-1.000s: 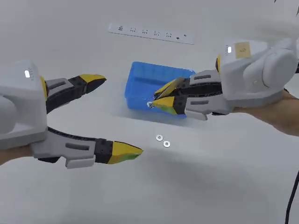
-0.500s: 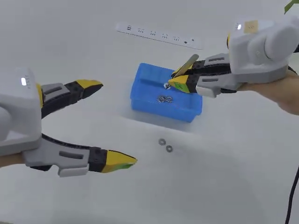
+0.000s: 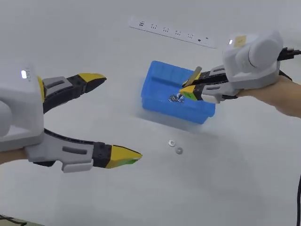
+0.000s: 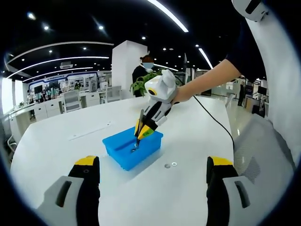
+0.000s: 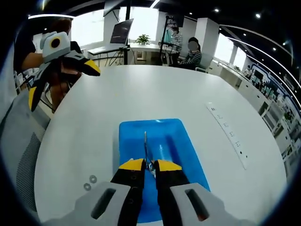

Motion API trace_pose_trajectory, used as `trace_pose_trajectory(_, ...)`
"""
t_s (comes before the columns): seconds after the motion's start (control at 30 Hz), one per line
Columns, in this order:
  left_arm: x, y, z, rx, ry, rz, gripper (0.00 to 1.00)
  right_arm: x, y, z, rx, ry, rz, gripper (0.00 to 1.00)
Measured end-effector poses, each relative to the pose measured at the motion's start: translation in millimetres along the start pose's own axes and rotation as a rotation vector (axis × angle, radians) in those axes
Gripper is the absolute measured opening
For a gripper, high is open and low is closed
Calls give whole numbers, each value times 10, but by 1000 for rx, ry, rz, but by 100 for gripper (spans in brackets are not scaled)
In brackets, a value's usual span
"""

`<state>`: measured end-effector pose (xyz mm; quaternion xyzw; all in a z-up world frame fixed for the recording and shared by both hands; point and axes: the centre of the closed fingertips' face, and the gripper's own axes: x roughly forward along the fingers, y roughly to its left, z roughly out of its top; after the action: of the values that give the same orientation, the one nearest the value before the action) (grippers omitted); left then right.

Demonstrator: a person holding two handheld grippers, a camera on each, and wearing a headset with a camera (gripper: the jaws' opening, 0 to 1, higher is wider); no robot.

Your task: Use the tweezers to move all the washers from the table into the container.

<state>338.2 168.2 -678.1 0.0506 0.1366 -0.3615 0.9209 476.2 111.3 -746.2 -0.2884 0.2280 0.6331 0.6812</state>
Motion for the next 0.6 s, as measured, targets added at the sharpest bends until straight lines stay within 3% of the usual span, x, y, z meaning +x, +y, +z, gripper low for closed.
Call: trace_pose_trajectory(0.6,-49,35,-41,-14,11,23,100,64,18,-89,-4,9,11,10)
